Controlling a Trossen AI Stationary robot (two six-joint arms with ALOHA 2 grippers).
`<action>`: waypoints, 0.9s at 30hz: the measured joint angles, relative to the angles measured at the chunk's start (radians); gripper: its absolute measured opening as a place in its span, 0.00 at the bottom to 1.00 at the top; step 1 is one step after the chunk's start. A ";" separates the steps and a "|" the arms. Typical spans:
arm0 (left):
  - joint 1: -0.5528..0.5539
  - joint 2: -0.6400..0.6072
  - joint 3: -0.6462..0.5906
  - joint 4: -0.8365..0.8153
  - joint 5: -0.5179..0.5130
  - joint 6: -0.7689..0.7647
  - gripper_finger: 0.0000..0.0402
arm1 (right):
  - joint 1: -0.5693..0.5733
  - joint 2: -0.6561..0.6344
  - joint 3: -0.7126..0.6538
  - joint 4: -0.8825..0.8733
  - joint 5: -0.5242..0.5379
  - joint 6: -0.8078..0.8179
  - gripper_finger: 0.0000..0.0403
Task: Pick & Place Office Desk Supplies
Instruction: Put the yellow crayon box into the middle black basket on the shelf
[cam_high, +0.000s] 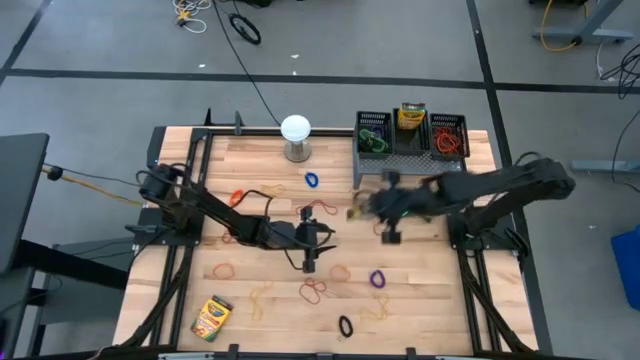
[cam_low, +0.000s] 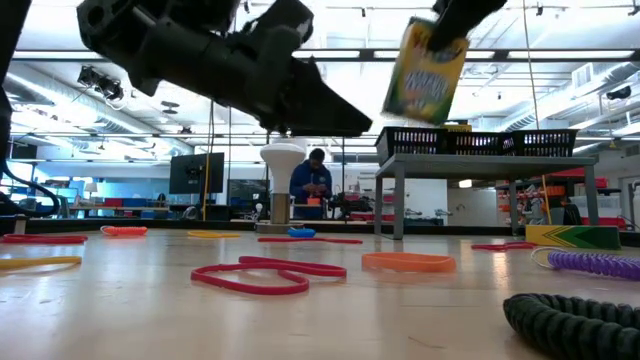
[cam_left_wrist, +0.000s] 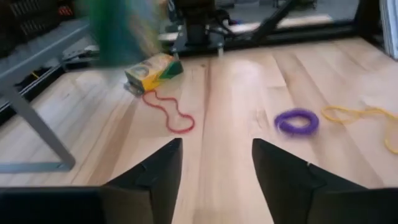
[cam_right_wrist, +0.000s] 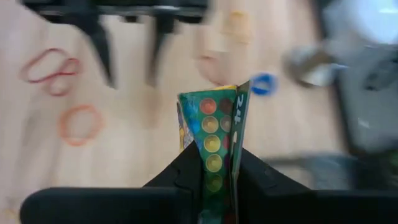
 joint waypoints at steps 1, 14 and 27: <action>0.000 -0.005 -0.001 -0.007 0.007 0.004 0.52 | -0.010 -0.023 0.028 -0.051 0.022 -0.004 0.16; 0.014 -0.012 -0.011 0.016 0.041 0.025 0.18 | -0.442 -0.097 0.375 -0.441 0.103 -0.313 0.16; 0.194 -0.012 -0.334 0.631 0.191 -0.073 0.02 | -0.862 -0.065 0.216 -0.276 -0.061 -0.631 0.16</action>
